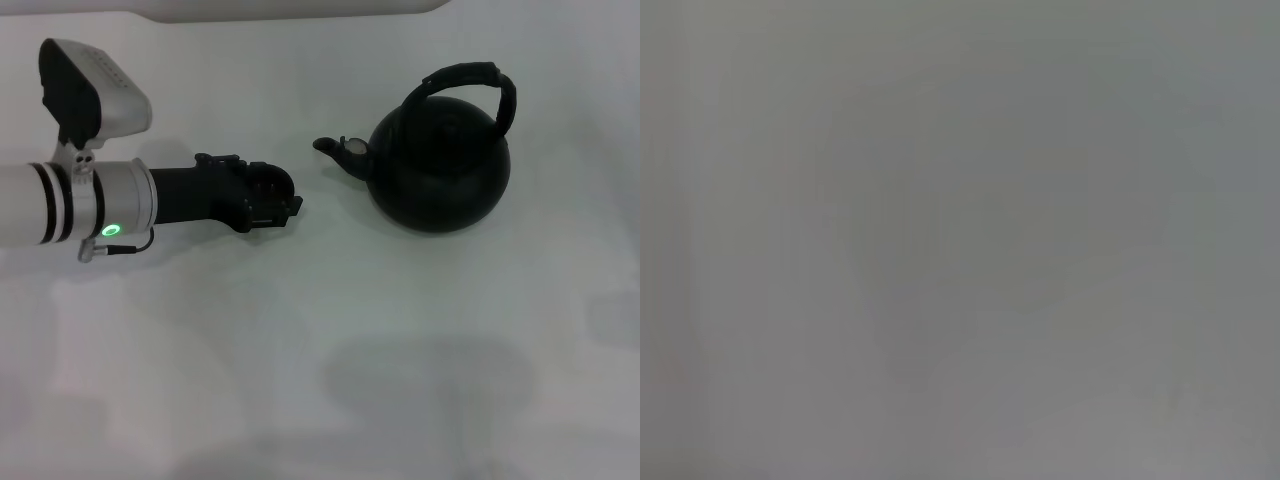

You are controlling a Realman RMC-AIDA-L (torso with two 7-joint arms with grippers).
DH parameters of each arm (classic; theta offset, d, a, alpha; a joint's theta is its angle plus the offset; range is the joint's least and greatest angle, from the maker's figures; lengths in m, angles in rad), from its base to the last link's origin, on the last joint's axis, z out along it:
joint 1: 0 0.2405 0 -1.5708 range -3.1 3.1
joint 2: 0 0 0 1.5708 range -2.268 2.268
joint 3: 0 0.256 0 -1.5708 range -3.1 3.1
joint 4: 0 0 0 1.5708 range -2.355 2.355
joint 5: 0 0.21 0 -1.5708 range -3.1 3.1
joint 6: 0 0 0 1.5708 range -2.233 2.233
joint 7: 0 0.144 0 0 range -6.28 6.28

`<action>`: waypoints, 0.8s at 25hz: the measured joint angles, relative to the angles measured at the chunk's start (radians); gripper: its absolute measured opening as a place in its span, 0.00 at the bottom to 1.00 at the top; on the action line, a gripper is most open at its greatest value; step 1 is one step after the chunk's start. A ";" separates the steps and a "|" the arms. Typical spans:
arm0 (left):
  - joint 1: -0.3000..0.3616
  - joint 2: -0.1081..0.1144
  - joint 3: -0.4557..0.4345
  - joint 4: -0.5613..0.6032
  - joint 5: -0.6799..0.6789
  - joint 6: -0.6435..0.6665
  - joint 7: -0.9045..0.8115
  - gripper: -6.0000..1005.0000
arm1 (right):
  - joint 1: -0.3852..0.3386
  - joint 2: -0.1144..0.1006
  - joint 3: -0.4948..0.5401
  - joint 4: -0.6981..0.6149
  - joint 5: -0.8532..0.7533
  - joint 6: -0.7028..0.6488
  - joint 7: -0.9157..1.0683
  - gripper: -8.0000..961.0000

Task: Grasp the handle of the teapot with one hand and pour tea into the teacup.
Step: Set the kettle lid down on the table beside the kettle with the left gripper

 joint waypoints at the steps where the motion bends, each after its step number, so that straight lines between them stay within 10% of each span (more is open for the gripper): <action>1: 0.000 0.000 0.000 0.000 0.000 0.000 0.000 0.70 | 0.000 0.000 0.000 0.000 0.000 0.000 -0.001 0.75; 20: -0.005 -0.004 0.008 0.005 0.010 0.018 -0.010 0.70 | -0.001 -0.001 0.000 0.000 0.000 0.001 -0.002 0.75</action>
